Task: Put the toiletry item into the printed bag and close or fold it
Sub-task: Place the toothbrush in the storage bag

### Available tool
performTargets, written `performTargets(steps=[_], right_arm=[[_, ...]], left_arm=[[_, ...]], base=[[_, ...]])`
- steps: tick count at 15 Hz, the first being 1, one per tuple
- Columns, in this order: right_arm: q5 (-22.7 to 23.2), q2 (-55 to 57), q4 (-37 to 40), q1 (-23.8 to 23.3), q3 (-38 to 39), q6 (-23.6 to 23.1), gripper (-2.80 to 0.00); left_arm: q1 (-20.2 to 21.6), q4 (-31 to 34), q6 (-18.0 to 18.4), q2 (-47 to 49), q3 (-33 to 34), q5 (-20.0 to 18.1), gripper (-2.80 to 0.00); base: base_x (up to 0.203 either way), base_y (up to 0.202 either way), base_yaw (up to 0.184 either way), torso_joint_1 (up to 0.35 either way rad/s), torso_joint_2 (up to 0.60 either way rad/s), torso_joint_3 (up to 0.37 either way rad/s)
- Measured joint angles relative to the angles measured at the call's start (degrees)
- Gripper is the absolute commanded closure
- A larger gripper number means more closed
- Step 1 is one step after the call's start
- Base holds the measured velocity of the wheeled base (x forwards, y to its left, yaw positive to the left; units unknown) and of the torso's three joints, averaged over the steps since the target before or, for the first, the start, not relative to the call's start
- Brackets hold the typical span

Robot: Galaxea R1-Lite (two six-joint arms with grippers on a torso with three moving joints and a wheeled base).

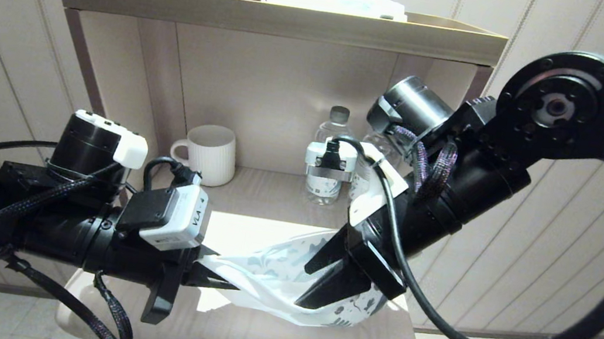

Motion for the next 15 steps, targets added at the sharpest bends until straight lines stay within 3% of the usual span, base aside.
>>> performTargets(steps=[15], right_arm=[[2.0,-4.5,-6.7,-0.5,0.0,2.5,-2.8]], left_arm=[[0.0,0.0,0.0,0.6,-0.3,0.0,0.0]], base=[[0.0,0.0,0.0,0.0,0.0,0.0]])
